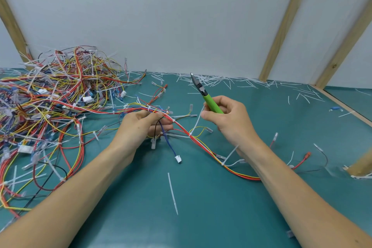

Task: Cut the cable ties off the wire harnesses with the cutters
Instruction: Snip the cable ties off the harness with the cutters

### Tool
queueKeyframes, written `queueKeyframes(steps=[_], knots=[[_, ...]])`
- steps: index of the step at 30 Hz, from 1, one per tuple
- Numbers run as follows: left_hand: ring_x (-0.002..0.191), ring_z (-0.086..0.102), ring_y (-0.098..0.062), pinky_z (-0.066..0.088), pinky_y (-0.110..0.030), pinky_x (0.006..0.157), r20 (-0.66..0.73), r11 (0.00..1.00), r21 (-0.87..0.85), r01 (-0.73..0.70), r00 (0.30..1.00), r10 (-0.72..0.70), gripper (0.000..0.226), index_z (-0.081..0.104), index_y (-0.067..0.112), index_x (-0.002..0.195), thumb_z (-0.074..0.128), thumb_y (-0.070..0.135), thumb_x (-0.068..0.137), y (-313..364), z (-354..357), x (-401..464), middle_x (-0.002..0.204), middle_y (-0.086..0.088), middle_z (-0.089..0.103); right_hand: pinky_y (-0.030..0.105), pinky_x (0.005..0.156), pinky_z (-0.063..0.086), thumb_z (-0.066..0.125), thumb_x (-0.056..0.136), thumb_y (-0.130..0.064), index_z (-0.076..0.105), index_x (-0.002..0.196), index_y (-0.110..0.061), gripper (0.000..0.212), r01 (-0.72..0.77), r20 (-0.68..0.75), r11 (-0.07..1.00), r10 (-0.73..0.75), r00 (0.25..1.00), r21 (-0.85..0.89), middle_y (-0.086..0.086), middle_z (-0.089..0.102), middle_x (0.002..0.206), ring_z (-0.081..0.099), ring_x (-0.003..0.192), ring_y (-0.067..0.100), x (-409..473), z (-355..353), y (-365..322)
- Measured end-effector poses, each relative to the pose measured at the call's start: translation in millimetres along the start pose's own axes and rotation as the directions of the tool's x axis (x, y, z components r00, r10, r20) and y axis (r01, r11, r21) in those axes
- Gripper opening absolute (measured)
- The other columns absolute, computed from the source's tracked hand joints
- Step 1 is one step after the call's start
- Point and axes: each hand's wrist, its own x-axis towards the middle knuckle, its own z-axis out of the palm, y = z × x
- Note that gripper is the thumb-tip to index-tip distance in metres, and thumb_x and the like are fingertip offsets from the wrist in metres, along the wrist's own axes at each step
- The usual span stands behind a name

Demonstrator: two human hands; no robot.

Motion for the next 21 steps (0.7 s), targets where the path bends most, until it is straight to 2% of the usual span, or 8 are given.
queueKeyframes(steps=[3,7,9,12,15,17,19,21], knots=[[0.090,0.076,-0.027,0.059,-0.033,0.083,-0.011,1.000,0.016,-0.019,1.000,0.019,0.014,0.069,0.006,0.096,0.059,0.015,0.099,0,0,0,0.096,-0.010,0.078,0.011,0.058,0.045,0.081,0.083,-0.007,0.071,0.090,-0.014,0.014,0.002,0.019,1.000,-0.002,1.000,-0.029,-0.010,0.072,0.074,0.062,0.062,0.001,-2,3,1],[0.086,0.077,-0.021,0.055,-0.031,0.079,-0.023,0.994,0.099,-0.037,0.999,0.040,0.015,0.069,0.008,0.098,0.060,0.020,0.098,-2,-1,1,0.093,-0.006,0.078,0.026,0.074,0.052,0.079,0.084,-0.004,0.071,0.092,-0.014,0.016,-0.009,0.021,0.997,0.011,1.000,-0.081,-0.004,0.075,0.079,0.064,0.070,0.008,-3,6,4],[0.075,0.074,-0.012,0.052,-0.026,0.070,-0.040,0.989,0.143,-0.039,0.998,0.045,0.018,0.068,0.009,0.100,0.062,0.026,0.097,-2,-1,3,0.090,-0.004,0.078,0.026,0.073,0.052,0.078,0.084,-0.004,0.071,0.091,-0.015,0.016,0.003,0.009,0.997,-0.002,1.000,-0.077,-0.005,0.074,0.078,0.064,0.070,0.009,-3,5,3],[0.059,0.064,-0.005,0.048,-0.027,0.065,-0.088,0.980,0.197,-0.033,0.995,0.051,0.025,0.069,0.015,0.091,0.062,0.038,0.097,-3,-3,5,0.084,-0.004,0.077,0.021,0.068,0.049,0.077,0.084,-0.003,0.071,0.091,-0.015,0.015,0.024,-0.019,0.997,-0.025,1.000,-0.070,-0.005,0.073,0.076,0.062,0.070,0.010,-3,5,2],[0.057,0.064,-0.011,0.052,-0.035,0.076,-0.124,0.981,0.192,-0.002,0.992,0.026,0.036,0.069,0.021,0.083,0.050,0.045,0.102,0,-5,7,0.081,-0.008,0.078,0.018,0.064,0.048,0.076,0.084,-0.003,0.071,0.093,-0.013,0.014,0.023,-0.039,0.998,-0.026,0.999,-0.062,-0.003,0.072,0.077,0.061,0.070,0.011,-3,5,2],[0.053,0.062,-0.012,0.050,-0.036,0.076,-0.148,0.986,0.166,-0.001,0.989,0.026,0.038,0.065,0.018,0.083,0.043,0.039,0.106,2,-6,8,0.077,-0.009,0.077,0.016,0.062,0.048,0.077,0.084,-0.005,0.072,0.093,-0.013,0.014,0.017,-0.041,0.998,-0.020,0.999,-0.060,-0.001,0.073,0.077,0.061,0.069,0.011,-2,5,3],[0.050,0.058,-0.010,0.046,-0.031,0.069,-0.161,0.949,0.311,-0.054,0.981,0.109,0.041,0.065,0.016,0.075,0.043,0.031,0.106,1,-9,8,0.071,-0.003,0.076,0.018,0.064,0.050,0.079,0.084,-0.008,0.072,0.093,-0.015,0.013,0.014,-0.034,0.997,-0.016,0.999,-0.070,0.003,0.074,0.080,0.063,0.070,0.011,-2,5,4],[0.047,0.055,-0.007,0.043,-0.024,0.058,-0.155,0.836,0.533,-0.135,0.955,0.253,0.047,0.068,0.016,0.065,0.049,0.033,0.104,-2,-12,6,0.063,0.005,0.073,0.023,0.071,0.051,0.080,0.084,-0.012,0.071,0.091,-0.020,0.014,0.023,-0.029,0.993,-0.026,0.999,-0.114,0.000,0.074,0.082,0.064,0.073,0.009,-2,6,7]])
